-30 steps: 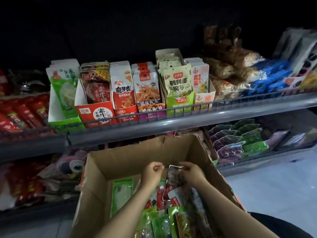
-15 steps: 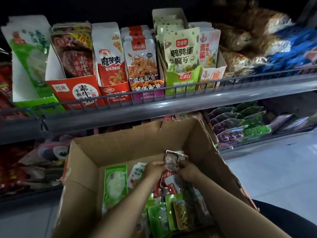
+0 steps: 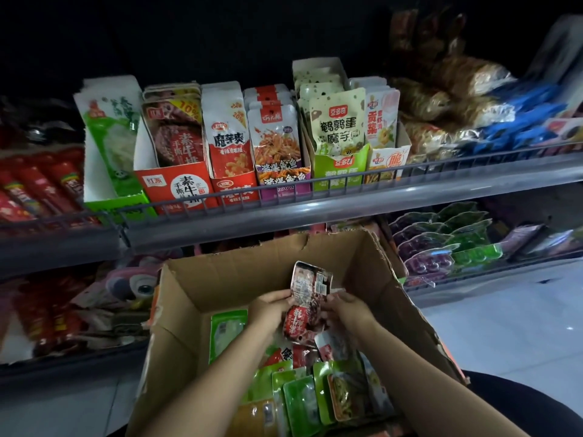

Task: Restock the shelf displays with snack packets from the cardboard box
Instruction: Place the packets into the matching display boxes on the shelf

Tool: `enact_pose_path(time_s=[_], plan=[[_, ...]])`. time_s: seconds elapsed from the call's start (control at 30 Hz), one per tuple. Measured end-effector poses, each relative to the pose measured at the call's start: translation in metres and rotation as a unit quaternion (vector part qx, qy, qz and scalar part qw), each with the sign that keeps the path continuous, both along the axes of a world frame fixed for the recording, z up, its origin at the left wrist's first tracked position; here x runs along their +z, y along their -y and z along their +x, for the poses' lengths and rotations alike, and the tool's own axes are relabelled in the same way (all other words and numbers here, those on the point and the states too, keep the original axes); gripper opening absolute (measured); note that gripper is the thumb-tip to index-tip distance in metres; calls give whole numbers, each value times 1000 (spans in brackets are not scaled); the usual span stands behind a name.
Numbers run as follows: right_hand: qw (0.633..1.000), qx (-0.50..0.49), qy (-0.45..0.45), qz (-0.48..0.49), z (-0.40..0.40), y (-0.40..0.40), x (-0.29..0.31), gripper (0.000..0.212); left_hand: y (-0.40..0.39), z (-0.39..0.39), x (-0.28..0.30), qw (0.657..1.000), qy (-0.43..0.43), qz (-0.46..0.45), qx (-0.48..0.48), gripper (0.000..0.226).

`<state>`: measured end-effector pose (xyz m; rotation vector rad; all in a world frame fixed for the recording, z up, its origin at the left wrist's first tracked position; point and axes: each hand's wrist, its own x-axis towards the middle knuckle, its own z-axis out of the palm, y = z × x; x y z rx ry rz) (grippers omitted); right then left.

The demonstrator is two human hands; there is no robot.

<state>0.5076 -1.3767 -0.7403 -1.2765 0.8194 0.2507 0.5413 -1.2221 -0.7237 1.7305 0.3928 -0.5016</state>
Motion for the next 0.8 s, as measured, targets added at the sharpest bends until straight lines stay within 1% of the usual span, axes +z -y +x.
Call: enact_pose_path(time_s=[0.1,0.2,0.3,0.43,0.57,0.7,0.8], plan=[[997,-26,25,67,-5,-7,21,19,-14,-8,19,1000,28,-2,9,26],[994,-18,56,90,-15,-12,38,18,-27,-21,38,999,45,-20,20,18],[993,3,66,102,-29,-19,59,16,-39,-37,51,997,65,-24,22,18],[992,10,66,112,-47,-23,83,29,-45,-59,69,996,83,-20,22,21],[986,-19,88,141,-63,-27,97,23,-45,-77,86,994,96,-19,41,32],[981,-24,106,160,-78,-32,107,28,-49,-88,98,995,84,-11,58,41],[981,-1,117,155,-89,-34,114,40,-52,-95,104,994,60,-59,72,47]])
